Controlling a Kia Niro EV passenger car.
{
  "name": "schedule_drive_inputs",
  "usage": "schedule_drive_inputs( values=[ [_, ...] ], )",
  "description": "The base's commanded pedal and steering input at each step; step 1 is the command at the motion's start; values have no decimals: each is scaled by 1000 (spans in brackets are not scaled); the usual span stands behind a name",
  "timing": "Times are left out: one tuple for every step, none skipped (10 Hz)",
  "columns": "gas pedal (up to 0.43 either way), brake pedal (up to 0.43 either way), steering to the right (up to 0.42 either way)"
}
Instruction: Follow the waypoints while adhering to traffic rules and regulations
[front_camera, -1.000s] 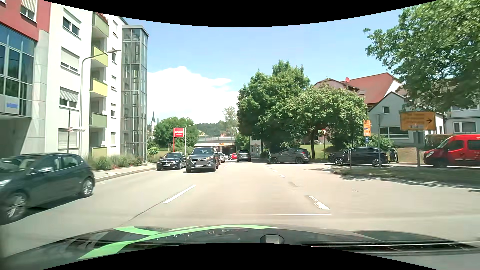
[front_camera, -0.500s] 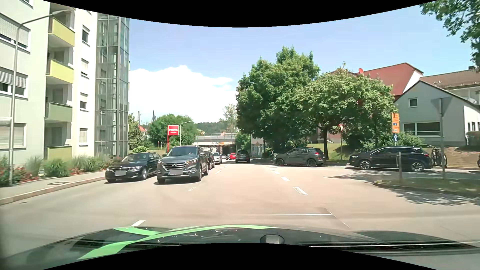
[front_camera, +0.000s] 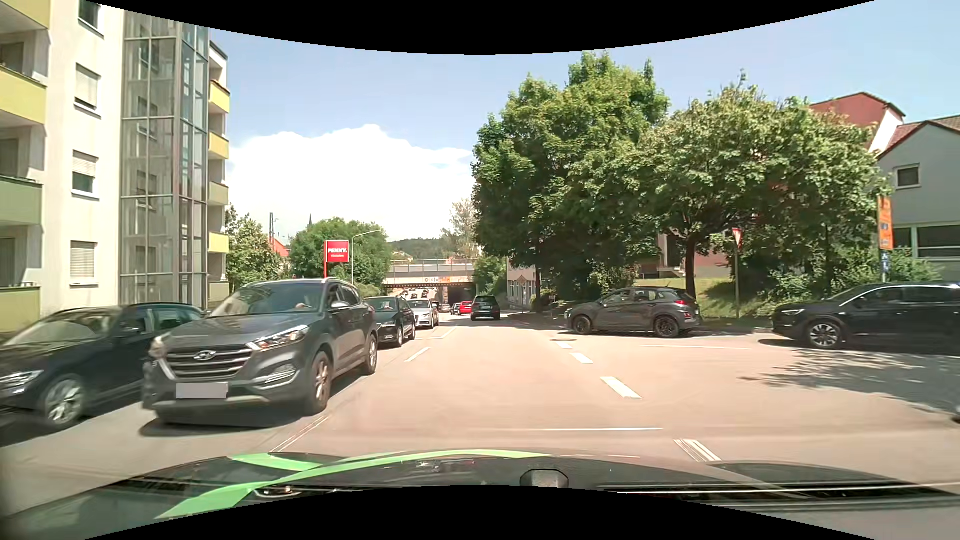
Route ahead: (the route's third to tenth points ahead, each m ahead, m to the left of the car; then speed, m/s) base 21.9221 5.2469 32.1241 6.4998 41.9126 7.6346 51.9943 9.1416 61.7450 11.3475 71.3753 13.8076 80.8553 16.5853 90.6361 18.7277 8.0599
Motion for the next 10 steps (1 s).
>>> schedule_drive_inputs(
  values=[
    [20, 0, -20],
    [20, 0, -20],
    [20, 0, -20],
    [20, 0, -21],
    [20, 0, -20],
    [20, 0, -20],
    [28, 0, -20],
    [39, 0, -20],
    [39, 0, -20],
    [79, 0, -20]
  ],
)
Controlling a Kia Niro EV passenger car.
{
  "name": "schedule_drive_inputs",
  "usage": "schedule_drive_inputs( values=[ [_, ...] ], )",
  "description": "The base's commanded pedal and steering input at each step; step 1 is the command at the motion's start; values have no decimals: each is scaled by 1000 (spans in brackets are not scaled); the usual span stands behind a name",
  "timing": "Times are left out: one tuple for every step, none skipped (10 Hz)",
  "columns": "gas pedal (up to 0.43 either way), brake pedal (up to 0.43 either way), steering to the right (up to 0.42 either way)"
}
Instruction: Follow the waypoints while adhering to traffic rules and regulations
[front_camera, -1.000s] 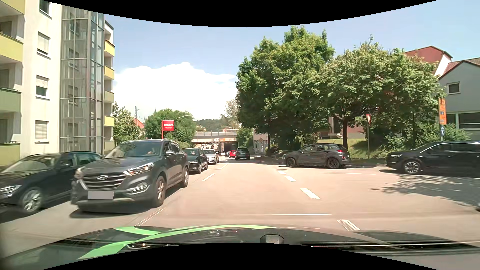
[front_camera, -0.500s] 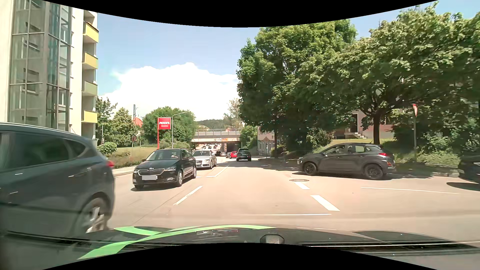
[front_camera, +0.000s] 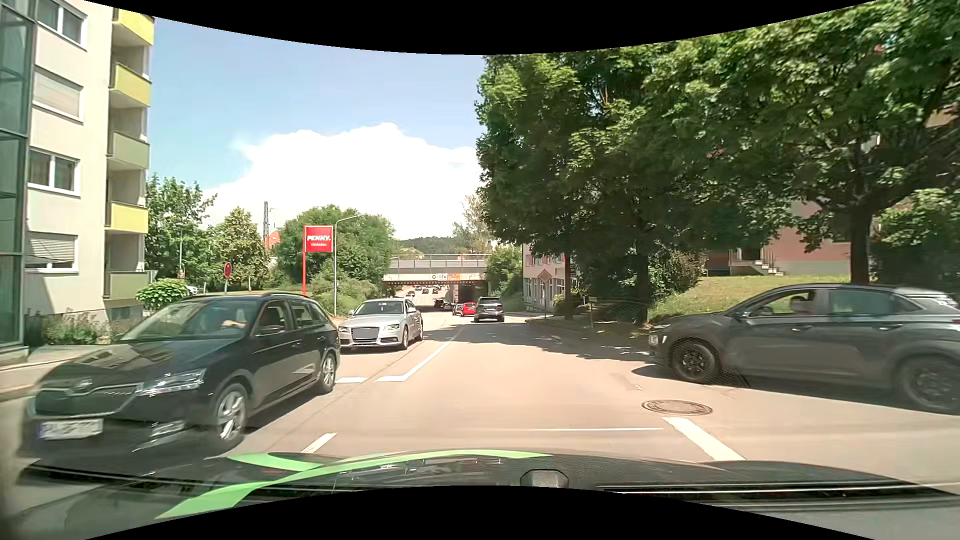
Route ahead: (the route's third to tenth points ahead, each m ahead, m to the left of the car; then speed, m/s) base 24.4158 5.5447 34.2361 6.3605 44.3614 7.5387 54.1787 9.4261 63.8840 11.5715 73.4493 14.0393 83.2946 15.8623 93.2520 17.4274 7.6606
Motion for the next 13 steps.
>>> schedule_drive_inputs(
  values=[
    [79, 0, -20],
    [79, 0, -19],
    [79, 0, -20],
    [87, 0, -19],
    [98, 0, -19],
    [98, 0, -19],
    [98, 0, -19],
    [98, 0, -19],
    [98, 0, -19],
    [98, 0, -19],
    [98, 0, -19],
    [98, 0, -19],
    [98, 0, -17]
  ],
)
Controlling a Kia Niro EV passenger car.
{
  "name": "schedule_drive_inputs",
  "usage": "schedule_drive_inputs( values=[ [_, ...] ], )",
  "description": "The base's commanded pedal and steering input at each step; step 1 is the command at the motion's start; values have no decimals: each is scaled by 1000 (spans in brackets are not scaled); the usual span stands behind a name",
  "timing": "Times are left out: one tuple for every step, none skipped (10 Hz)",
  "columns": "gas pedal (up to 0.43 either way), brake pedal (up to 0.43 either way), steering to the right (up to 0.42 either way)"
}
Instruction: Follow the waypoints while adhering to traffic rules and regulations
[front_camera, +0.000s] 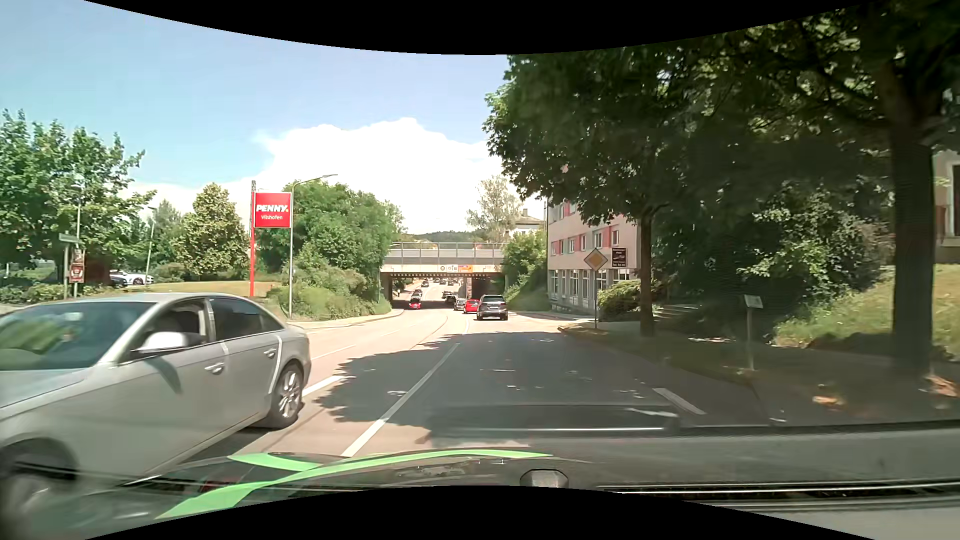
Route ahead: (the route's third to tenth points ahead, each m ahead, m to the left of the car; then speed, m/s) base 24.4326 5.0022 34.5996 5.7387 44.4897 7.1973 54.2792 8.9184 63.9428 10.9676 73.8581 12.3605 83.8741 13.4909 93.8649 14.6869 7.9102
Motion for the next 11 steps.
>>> schedule_drive_inputs(
  values=[
    [98, 0, -14],
    [98, 0, -11],
    [98, 0, -9],
    [87, 0, -9],
    [79, 0, -9],
    [67, 0, -8],
    [47, 0, -8],
    [47, 0, -8],
    [47, 0, -8],
    [47, 0, -8],
    [47, 0, -8]
  ],
)
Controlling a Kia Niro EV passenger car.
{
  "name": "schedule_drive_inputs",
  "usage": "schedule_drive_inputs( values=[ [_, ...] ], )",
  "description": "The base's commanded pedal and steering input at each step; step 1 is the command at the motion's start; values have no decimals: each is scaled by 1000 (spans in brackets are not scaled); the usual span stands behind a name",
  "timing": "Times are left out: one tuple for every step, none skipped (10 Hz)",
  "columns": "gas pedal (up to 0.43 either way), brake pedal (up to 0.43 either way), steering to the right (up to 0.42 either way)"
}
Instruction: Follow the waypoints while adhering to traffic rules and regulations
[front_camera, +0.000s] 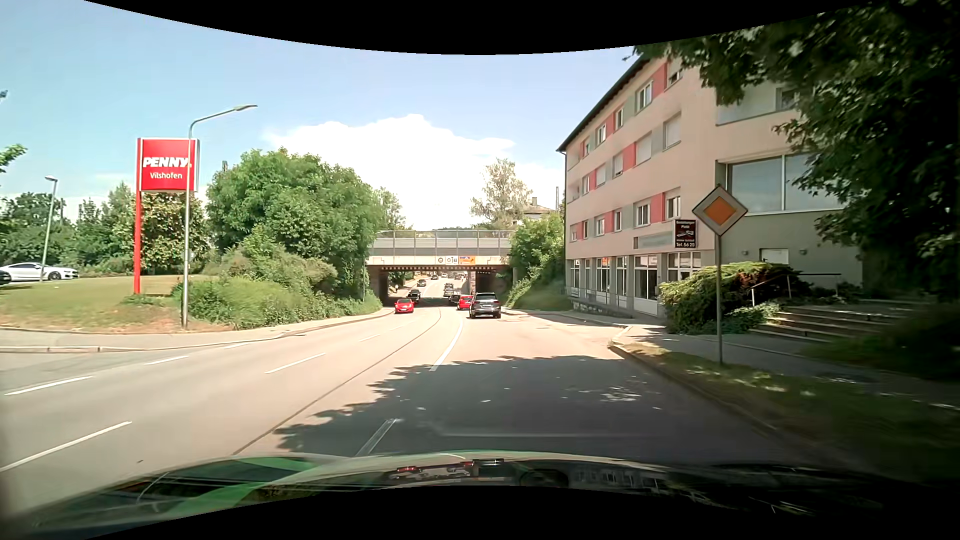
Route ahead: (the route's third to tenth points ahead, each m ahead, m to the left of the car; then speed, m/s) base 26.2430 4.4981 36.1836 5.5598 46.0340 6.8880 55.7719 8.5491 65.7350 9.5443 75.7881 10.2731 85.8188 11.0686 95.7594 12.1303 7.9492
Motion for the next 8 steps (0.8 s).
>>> schedule_drive_inputs(
  values=[
    [39, 0, -8],
    [39, 0, -7],
    [28, 0, -8],
    [28, 0, -8],
    [28, 0, -8],
    [28, 0, -8],
    [28, 0, -8],
    [39, 0, -8]
  ],
)
